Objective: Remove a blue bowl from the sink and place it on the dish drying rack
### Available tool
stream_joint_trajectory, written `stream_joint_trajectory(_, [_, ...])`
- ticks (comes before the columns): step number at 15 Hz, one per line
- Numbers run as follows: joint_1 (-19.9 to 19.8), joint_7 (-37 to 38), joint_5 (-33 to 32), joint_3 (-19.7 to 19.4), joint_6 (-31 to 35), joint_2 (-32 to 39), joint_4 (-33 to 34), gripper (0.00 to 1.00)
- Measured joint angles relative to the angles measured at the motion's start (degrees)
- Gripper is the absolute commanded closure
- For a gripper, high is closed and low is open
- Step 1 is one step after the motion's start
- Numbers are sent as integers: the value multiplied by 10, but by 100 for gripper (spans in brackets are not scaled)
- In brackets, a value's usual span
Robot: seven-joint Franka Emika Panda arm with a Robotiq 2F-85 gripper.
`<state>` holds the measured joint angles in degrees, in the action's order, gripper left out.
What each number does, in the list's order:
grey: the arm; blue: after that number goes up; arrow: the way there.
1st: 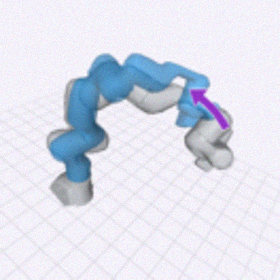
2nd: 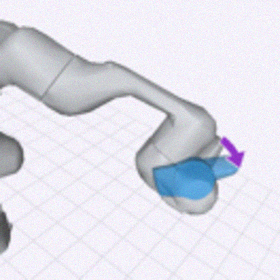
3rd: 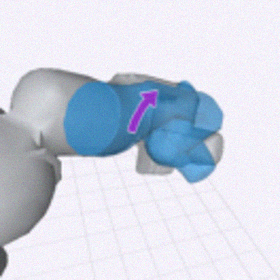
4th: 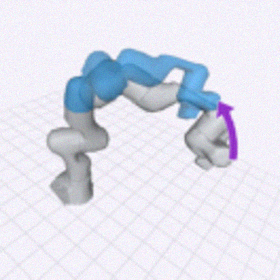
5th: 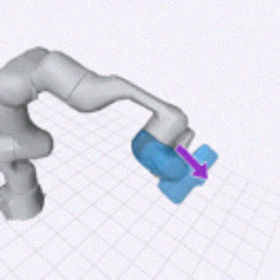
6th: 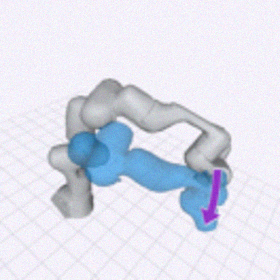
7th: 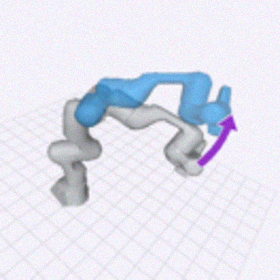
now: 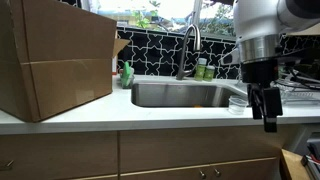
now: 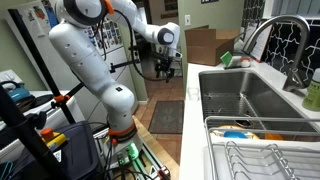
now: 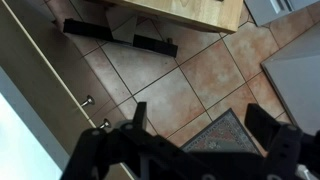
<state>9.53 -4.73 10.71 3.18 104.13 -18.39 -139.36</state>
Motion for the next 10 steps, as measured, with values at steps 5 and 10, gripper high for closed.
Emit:
stream_joint_trajectory(5, [0,0,0,0,0,0,0,0])
stream_joint_trajectory(10, [-47,25,-3,-19,29,-5,2,0])
